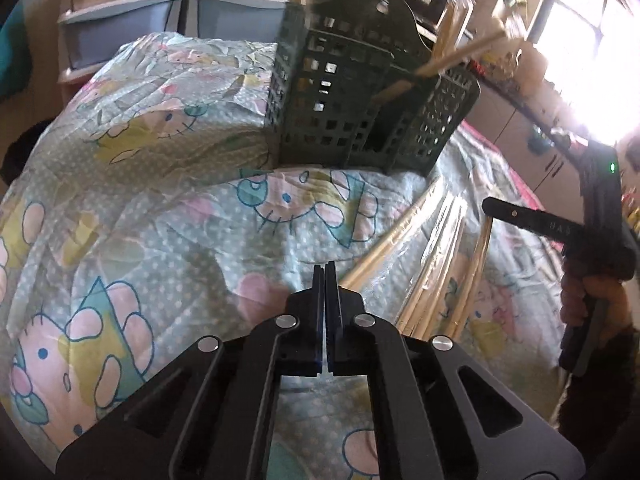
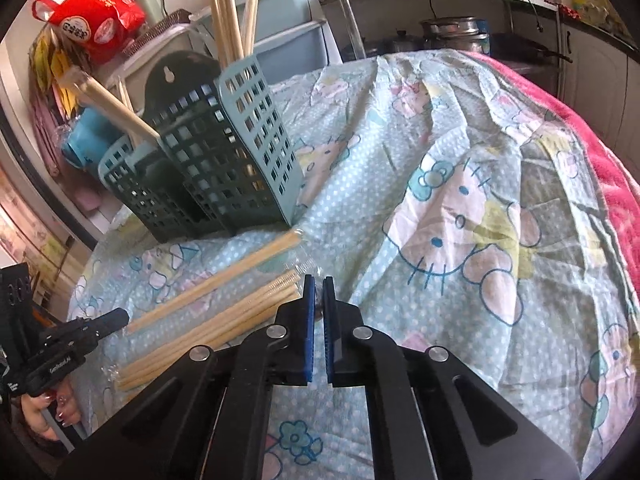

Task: Organize utensils
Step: 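Grasp a chopstick with the left tool while the right tool grasps another, then lift the held chopsticks and carry both tools above the caddy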

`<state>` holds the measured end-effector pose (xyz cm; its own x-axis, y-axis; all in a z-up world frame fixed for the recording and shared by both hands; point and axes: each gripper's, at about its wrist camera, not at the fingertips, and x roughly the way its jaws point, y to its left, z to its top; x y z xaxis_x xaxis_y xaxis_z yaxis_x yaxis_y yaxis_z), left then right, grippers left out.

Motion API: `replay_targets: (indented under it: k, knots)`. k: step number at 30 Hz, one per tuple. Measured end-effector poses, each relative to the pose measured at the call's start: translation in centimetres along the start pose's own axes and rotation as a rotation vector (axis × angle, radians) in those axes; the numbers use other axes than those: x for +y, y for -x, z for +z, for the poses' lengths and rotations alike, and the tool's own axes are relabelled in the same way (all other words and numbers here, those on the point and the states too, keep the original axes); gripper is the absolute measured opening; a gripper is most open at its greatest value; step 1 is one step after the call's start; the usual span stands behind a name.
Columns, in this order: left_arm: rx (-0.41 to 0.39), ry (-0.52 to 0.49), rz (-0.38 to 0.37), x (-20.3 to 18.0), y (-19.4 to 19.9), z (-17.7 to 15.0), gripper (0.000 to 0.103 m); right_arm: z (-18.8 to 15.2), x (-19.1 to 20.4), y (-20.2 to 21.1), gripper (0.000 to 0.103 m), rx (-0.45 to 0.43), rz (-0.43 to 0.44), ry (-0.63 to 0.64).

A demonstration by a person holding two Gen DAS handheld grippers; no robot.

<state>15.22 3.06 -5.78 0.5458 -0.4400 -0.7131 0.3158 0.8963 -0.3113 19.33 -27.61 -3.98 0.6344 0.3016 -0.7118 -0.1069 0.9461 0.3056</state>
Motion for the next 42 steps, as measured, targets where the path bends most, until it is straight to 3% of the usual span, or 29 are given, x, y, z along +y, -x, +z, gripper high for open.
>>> replay_targets:
  k: [6,8,9,19,25,31,42]
  knots:
    - [-0.009,0.046,-0.088,1.2,0.8,-0.5,0.001,0.6,0.3,1.4,0.004,-0.041,0.009,0.006]
    - [-0.014,0.055,-0.107,1.5,1.0,-0.5,0.027,0.8,0.5,1.8,0.004,-0.051,0.01,0.014]
    - [-0.014,0.048,-0.097,1.5,1.1,-0.5,0.028,0.8,0.6,1.9,0.004,-0.054,0.011,0.015]
    - [0.063,-0.16,-0.02,-1.0,-0.1,-0.6,0.029,2.3,2.7,5.5,0.003,-0.136,0.081,0.071]
    - [0.082,-0.32,0.072,-3.1,-0.6,-1.0,0.013,3.8,4.4,8.0,0.003,-0.202,0.101,0.123]
    - [0.066,-0.293,0.077,-2.5,0.0,-0.7,0.005,4.9,5.3,9.8,0.003,-0.248,0.111,0.156]
    - [-0.085,-0.134,-0.038,-2.6,4.2,0.9,0.003,6.7,7.7,12.6,0.002,-0.329,0.136,0.237]
